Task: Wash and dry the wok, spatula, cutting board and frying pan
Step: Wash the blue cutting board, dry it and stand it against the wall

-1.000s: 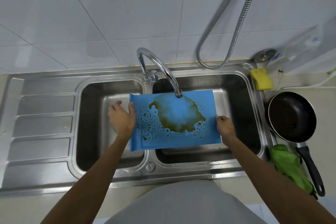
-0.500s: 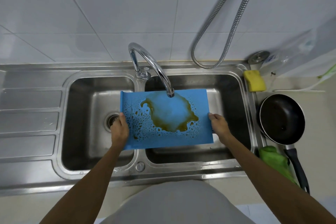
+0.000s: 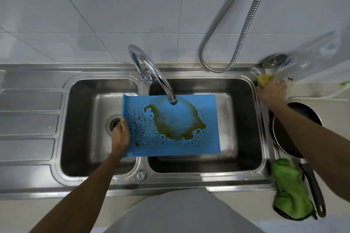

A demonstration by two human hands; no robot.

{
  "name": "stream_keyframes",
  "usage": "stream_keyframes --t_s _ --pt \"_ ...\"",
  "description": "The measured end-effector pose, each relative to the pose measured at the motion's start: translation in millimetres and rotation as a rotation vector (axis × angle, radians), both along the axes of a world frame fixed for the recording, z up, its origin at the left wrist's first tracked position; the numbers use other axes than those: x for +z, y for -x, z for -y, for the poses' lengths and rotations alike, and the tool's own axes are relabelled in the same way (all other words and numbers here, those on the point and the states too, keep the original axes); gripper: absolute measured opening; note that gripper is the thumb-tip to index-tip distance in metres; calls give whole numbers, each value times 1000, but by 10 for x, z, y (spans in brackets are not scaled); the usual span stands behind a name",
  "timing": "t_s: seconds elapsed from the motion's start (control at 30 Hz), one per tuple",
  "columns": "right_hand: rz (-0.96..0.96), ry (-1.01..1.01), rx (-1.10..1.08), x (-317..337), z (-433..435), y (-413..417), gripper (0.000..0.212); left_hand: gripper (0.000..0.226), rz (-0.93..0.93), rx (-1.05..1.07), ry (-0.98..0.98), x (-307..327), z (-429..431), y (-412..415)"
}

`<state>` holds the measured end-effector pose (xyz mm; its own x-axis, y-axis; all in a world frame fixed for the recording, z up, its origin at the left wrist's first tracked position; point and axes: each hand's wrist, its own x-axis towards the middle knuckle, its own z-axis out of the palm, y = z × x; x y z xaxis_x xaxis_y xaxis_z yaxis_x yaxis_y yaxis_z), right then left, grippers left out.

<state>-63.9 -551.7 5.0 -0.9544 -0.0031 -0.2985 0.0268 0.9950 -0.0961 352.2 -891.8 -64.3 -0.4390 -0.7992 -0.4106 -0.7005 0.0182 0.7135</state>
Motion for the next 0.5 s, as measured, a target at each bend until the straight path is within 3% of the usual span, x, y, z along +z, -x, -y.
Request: stream_keyframes --t_s 0.13,0.23,0.3,0.5 --pt "73 55 -40 -104 -95 150 68 56 16 22 8 -6 14 26" --pt "-48 -50 -20 -100 12 83 61 52 25 30 15 5 10 15" --pt "-149 40 -22 -100 132 -122 55 54 30 26 16 14 11 14" --pt "-134 261 350 -310 654 -1298 49 54 29 3 12 85 1 18"
